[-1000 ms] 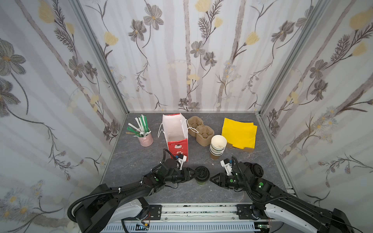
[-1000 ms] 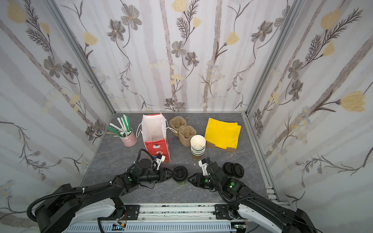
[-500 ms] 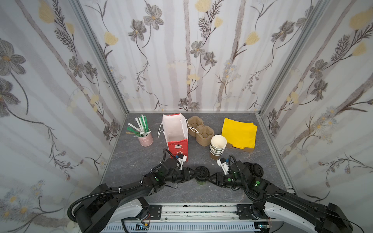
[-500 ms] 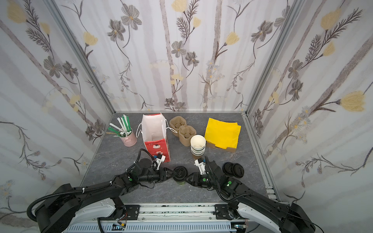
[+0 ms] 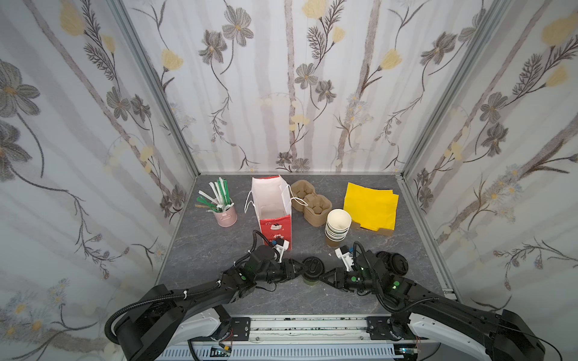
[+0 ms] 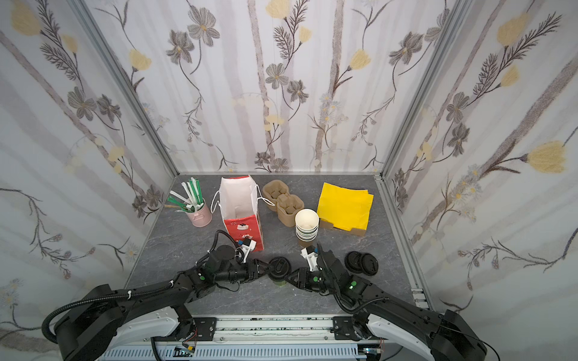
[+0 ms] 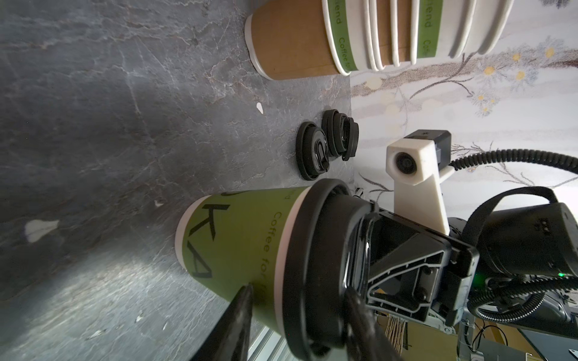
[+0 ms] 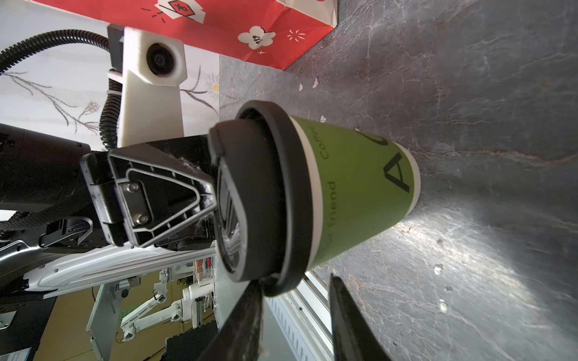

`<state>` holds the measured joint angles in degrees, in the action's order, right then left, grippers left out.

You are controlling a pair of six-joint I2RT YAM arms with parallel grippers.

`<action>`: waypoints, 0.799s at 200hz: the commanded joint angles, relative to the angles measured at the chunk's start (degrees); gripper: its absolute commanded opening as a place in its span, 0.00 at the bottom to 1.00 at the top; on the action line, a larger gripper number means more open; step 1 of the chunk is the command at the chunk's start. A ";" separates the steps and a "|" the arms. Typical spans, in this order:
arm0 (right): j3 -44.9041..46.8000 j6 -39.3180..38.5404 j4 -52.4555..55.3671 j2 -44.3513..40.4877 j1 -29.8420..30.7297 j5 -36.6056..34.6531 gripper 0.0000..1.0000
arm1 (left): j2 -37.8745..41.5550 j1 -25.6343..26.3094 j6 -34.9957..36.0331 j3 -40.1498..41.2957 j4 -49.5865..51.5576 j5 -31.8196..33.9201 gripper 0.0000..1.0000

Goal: Pack a coffee takeout order
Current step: Close the lid on the coffee cup.

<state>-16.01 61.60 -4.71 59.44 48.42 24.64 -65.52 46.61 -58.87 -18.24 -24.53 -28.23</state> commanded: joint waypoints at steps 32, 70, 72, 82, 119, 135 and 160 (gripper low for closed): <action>-3.77 -2.50 10.28 -6.06 0.01 -5.35 0.45 | 0.02 0.04 0.60 0.08 7.10 2.03 0.45; -3.37 -0.23 4.77 -8.64 -0.97 -5.56 0.71 | 0.12 0.06 0.67 0.13 7.13 2.30 0.45; -3.20 0.10 3.91 -8.57 -0.96 -5.39 0.73 | 0.17 0.06 0.68 0.13 7.11 2.30 0.45; -2.10 2.11 -0.92 -8.01 -1.01 -4.15 0.80 | 0.37 0.02 0.70 0.13 7.13 2.26 0.46; -2.10 4.34 -5.84 -3.53 -0.98 -5.73 0.91 | 1.18 0.00 0.69 -0.39 7.13 2.56 0.52; -1.36 5.55 -9.70 -0.92 -0.97 -4.89 0.89 | 1.18 0.05 0.82 -1.04 7.15 2.60 0.55; -1.63 5.63 -11.86 3.12 -0.97 -4.25 0.85 | 1.00 0.08 1.21 -2.13 7.13 1.98 0.59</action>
<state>-17.54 65.71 -10.44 60.03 47.40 19.81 -64.34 46.65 -58.63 -19.40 -20.69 -26.83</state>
